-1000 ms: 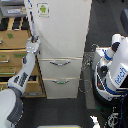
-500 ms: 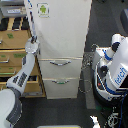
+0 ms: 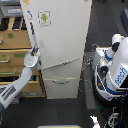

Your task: Opening the fridge

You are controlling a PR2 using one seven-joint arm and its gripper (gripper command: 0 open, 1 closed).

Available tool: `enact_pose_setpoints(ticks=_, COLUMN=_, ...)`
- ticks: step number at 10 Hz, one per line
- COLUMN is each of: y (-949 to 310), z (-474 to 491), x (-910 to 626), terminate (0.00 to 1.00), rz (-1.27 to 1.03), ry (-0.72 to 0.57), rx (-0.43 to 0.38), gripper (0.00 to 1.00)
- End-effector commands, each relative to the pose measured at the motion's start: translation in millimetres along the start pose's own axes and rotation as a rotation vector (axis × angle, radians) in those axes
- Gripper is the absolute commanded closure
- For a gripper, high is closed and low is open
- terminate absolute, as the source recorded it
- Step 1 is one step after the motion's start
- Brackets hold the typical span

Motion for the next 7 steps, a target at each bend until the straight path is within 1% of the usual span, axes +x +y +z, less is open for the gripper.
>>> enact_pose_setpoints(ticks=1, y=-347, z=429, x=-732, terminate=0.0, rz=-0.912, ry=-0.553, rx=-0.005, gripper=1.0)
enact_pose_setpoints(ticks=3, y=-384, z=429, x=-855, terminate=0.0, rz=-1.098, ry=-0.717, rx=0.112, gripper=1.0)
enact_pose_setpoints(ticks=4, y=-360, z=424, x=-827, terminate=0.0, rz=-1.065, ry=-0.69, rx=0.113, gripper=1.0)
enact_pose_setpoints(ticks=5, y=-271, z=398, x=-705, terminate=0.0, rz=-0.944, ry=-0.581, rx=0.043, gripper=1.0)
enact_pose_setpoints(ticks=6, y=-208, z=365, x=-618, terminate=0.0, rz=-0.844, ry=-0.488, rx=0.017, gripper=0.0)
enact_pose_setpoints(ticks=7, y=-164, z=327, x=-552, terminate=0.0, rz=-0.778, ry=-0.42, rx=-0.006, gripper=0.0)
